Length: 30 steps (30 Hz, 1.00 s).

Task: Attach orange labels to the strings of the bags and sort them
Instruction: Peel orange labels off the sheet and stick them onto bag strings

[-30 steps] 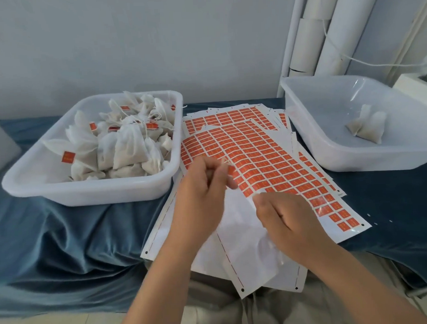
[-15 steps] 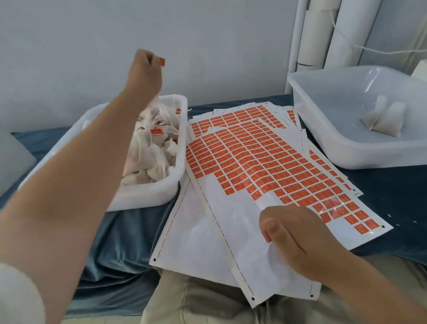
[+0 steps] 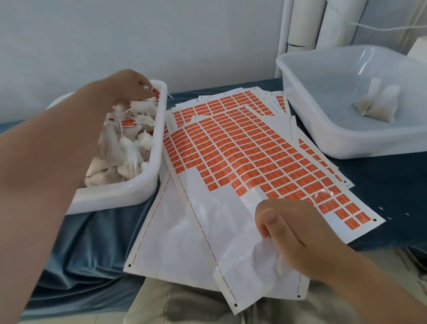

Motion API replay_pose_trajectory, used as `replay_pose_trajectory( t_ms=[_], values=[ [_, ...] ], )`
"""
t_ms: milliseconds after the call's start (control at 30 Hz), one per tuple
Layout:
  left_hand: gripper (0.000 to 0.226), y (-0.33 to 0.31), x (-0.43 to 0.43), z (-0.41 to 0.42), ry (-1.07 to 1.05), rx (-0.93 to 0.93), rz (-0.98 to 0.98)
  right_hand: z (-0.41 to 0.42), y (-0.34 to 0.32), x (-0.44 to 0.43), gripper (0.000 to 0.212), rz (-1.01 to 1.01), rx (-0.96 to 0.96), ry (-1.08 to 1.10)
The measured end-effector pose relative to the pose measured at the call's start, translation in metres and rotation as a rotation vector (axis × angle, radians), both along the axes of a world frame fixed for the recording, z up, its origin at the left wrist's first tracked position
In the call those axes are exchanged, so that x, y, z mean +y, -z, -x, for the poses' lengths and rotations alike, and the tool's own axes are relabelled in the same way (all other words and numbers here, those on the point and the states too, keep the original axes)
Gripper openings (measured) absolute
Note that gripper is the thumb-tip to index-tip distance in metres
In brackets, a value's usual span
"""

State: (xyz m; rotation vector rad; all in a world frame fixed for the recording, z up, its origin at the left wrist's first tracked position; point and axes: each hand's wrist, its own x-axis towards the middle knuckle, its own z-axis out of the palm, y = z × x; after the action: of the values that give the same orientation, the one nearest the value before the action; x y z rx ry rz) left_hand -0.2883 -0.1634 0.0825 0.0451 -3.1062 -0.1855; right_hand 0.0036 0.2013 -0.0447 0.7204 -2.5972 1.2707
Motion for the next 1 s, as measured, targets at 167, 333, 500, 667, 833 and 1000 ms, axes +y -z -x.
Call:
replay_pose_trajectory(
  t_ms=[167,333,500,667,833,1000],
  values=[
    [0.02,-0.02,0.01,-0.038,0.0,-0.112,0.066,-0.003,-0.012,-0.006,0.063,0.01,-0.046,-0.026],
    [0.033,-0.026,0.045,-0.051,-0.149,-0.323,-0.055,-0.006,-0.019,-0.013,0.081,-0.026,-0.061,-0.084],
    [0.01,-0.003,0.035,-0.039,-0.129,-0.311,-0.113,-0.008,-0.019,-0.013,0.085,-0.074,-0.07,-0.094],
    [0.026,-0.002,0.028,-0.032,-0.011,-0.187,-0.028,-0.007,-0.022,-0.008,0.077,-0.046,-0.038,-0.059],
    [0.035,-0.034,0.039,-0.043,0.068,0.06,0.15,0.008,-0.026,-0.002,0.047,-0.038,0.172,-0.023],
    [0.025,-0.048,0.081,-0.098,0.198,0.265,0.03,0.018,-0.03,0.007,0.044,0.042,0.133,0.058]
  ],
)
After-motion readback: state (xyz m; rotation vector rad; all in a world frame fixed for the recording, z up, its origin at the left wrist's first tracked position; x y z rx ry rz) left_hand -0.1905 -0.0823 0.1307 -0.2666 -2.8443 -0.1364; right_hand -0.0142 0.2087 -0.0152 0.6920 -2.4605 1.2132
